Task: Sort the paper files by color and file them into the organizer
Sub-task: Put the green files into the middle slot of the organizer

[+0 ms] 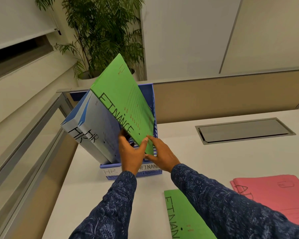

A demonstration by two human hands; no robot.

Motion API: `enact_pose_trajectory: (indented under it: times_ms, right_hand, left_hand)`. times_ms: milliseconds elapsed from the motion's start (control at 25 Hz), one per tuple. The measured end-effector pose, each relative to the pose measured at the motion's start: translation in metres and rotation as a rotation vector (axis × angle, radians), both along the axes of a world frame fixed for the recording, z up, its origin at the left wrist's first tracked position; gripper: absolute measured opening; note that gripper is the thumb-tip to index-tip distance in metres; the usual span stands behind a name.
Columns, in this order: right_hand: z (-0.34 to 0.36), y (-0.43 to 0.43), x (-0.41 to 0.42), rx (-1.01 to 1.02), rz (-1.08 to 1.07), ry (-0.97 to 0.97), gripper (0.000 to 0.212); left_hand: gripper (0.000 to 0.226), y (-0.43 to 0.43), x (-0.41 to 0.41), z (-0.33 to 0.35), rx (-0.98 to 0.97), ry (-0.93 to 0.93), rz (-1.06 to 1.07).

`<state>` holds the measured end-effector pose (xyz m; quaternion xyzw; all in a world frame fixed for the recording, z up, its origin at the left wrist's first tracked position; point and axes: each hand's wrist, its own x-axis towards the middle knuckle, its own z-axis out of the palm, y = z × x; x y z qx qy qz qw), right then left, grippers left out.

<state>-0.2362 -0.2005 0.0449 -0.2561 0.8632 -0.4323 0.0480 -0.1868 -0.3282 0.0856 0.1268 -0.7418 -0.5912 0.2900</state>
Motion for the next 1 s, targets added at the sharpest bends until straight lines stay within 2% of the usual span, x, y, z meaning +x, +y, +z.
enact_pose_trajectory:
  times_ms: [160, 360, 560, 840, 1000]
  right_hand:
    - [0.000, 0.000, -0.006, 0.029, -0.069, -0.003, 0.080]
    - [-0.001, -0.003, -0.005, 0.044, -0.036, -0.011, 0.092]
    - [0.000, 0.002, 0.003, 0.017, -0.014, -0.009, 0.090]
    - [-0.004, 0.050, 0.040, 0.128, -0.046, 0.072, 0.090]
    - [-0.014, 0.093, 0.084, 0.222, -0.100, 0.081, 0.091]
  left_hand:
    - [0.061, -0.004, 0.002, 0.001, -0.021, 0.024, -0.005]
    - [0.071, -0.007, 0.003, -0.007, -0.016, 0.004, -0.015]
    - [0.073, -0.003, 0.012, -0.018, -0.036, -0.051, -0.048]
    - [0.076, 0.002, 0.051, -0.036, -0.137, -0.177, -0.108]
    - [0.081, 0.014, 0.091, -0.053, -0.272, -0.307, -0.129]
